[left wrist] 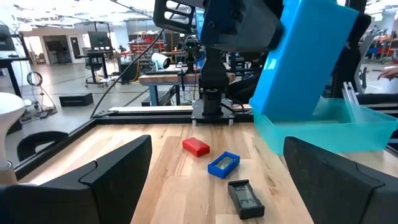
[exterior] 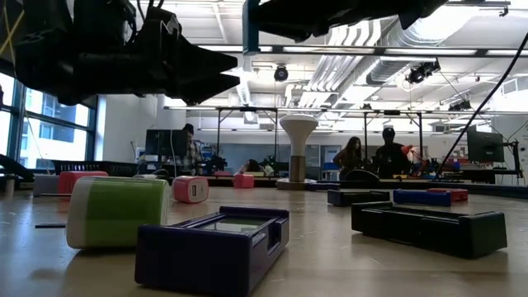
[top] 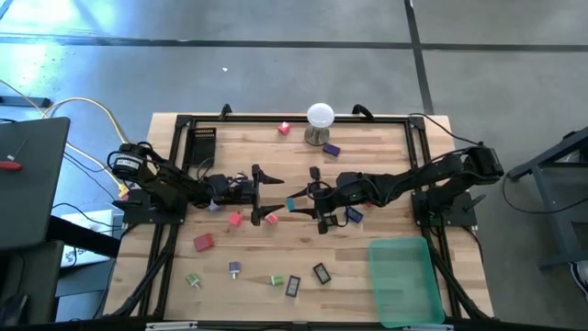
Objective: Pick & Place Office items
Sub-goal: Put the light blue digital clock into the black bin
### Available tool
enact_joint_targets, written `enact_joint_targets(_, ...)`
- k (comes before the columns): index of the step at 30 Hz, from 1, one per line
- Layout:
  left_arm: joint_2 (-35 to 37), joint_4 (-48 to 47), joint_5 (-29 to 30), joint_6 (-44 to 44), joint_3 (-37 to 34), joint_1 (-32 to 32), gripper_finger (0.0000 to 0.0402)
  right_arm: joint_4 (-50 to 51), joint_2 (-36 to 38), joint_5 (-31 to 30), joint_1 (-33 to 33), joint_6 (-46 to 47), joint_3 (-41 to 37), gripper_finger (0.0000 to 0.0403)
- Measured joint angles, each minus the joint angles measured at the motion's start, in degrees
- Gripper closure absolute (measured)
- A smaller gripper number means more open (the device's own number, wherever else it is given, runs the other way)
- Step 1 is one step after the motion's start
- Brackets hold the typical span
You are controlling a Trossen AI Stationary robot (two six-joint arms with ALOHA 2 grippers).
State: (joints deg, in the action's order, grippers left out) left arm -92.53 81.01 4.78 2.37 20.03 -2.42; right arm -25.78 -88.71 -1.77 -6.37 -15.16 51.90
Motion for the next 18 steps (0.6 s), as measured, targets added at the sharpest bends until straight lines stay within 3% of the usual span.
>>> enact_joint_targets(5,0.00,0.02,0.00,0.21,1.23,-0.02,0.0046,-0.73,0.02,-4.30,0.15,-1.91,0.02,0.0270)
enact_joint_targets(18,0.00,-0.04,1.51,5.37,4.64,-0.02,0.0046,-1.05,0.02,-4.34,2.08,-1.55,0.02,0.0270)
